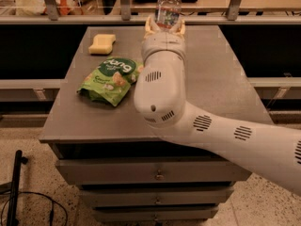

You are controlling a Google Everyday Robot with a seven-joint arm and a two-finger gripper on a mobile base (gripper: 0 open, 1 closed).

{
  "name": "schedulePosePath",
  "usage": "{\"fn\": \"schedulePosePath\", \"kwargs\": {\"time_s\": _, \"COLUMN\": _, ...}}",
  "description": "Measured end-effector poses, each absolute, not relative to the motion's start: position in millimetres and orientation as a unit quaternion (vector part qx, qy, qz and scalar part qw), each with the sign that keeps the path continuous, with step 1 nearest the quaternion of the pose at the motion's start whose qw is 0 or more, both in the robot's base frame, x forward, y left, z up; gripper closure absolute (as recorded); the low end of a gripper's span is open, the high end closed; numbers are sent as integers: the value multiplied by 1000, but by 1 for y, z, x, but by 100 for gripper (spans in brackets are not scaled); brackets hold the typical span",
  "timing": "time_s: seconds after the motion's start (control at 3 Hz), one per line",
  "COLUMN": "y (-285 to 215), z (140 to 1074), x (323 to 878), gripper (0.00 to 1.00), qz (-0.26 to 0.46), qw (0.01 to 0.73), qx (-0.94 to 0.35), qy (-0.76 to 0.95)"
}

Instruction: Place water bottle upright

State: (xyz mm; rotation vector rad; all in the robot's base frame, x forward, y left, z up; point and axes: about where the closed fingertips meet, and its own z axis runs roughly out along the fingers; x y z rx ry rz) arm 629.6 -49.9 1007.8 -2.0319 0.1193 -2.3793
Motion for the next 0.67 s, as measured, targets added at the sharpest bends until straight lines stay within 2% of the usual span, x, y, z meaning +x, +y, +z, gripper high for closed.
{"fn": "schedulePosePath", "kwargs": {"time_s": 0.67, "y": -51, "z": 1012, "x": 618, "gripper": 100, "qz": -822, "qw": -119, "qx": -556, "qy": -43}}
